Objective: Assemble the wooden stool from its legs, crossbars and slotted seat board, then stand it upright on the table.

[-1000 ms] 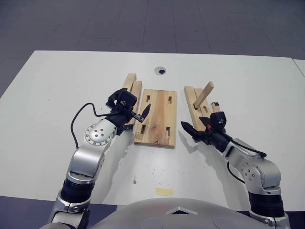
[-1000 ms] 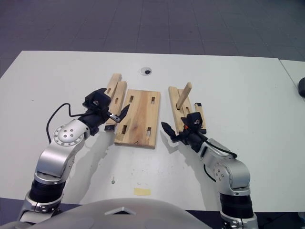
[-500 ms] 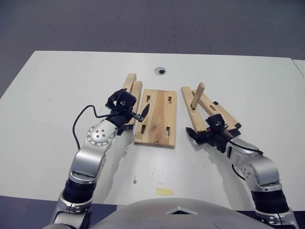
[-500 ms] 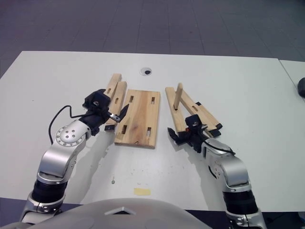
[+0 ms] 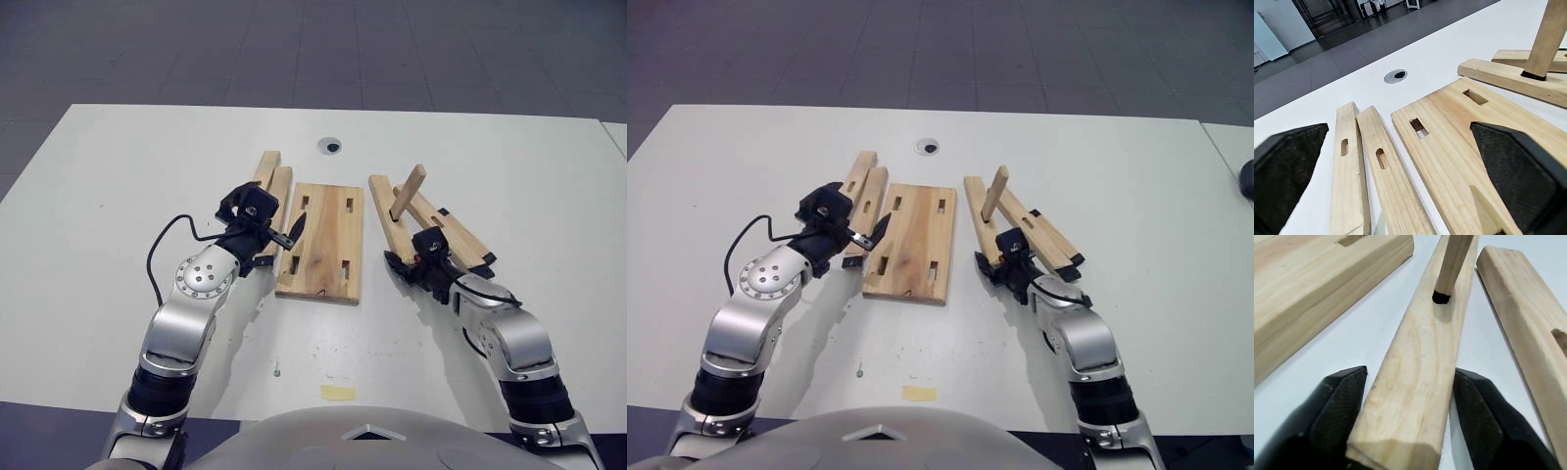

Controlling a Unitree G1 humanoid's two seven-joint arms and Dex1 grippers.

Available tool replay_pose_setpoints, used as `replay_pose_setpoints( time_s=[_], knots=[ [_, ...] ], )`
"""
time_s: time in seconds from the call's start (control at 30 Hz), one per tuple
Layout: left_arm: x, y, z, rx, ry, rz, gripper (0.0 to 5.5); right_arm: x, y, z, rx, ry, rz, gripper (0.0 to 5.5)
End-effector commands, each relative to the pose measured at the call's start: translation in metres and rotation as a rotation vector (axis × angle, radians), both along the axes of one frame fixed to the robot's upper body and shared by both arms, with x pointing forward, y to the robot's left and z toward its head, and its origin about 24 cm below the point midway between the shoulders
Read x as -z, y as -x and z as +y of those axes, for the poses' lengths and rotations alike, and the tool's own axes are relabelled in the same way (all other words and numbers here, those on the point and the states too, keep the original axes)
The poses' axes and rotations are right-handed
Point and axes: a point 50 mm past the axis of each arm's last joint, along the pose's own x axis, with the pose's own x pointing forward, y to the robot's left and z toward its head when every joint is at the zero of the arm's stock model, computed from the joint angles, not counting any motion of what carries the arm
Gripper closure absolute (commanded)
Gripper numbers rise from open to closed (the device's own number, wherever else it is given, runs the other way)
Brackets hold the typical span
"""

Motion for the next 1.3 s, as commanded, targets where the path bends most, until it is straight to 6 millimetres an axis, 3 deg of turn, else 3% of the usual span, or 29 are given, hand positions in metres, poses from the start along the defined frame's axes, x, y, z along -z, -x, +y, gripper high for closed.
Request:
replay_pose_setpoints(
  time_s=[0.03, 0.1, 0.3, 0.43, 0.6, 0.73, 0.83, 0.93, 1.17, 1.3],
  knots=[
    [-0.003, 0.0, -0.001, 0.006, -0.007, -0.006, 0.1, 0.017, 0.006, -0.011, 0.06, 0.068, 0.081, 3.15],
    [-0.002, 0.0, -0.002, 0.004, -0.008, -0.005, 0.1, 0.013, 0.002, -0.009, 0.064, 0.058, 0.053, 3.39],
    [-0.014, -0.005, -0.002, -0.01, 0.054, -0.034, 0.1, 0.001, -0.008, -0.004, 0.083, -0.02, -0.06, 3.41],
    [-0.041, -0.015, 0.0, -0.057, 0.328, -0.037, 0.1, -0.028, -0.025, -0.001, 0.11, -0.092, -0.297, 3.42],
    [-0.084, -0.022, 0.0, 0.007, 0.704, -0.013, 0.1, -0.073, -0.024, 0.023, -0.097, -0.162, -0.647, 3.42],
    [-0.1, -0.02, -0.01, 0.166, 1.068, 0.106, 0.1, -0.086, -0.012, 0.047, -0.287, -0.237, -0.728, 3.42],
    [-0.104, -0.025, -0.006, 0.162, 1.238, 0.167, 0.1, -0.091, -0.004, 0.059, -0.364, -0.279, -0.758, 3.42],
    [-0.106, -0.029, 0.0, 0.114, 1.313, 0.212, 0.1, -0.093, 0.0, 0.064, -0.412, -0.308, -0.756, 3.42],
    [-0.111, -0.032, 0.002, 0.059, 1.353, 0.295, 1.09, -0.093, 0.005, 0.067, -0.457, -0.364, -0.729, 3.42],
    [-0.117, -0.027, 0.002, 0.066, 1.253, 0.281, 1.73, -0.09, 0.004, 0.066, -0.455, -0.377, -0.703, 3.42]
  ],
)
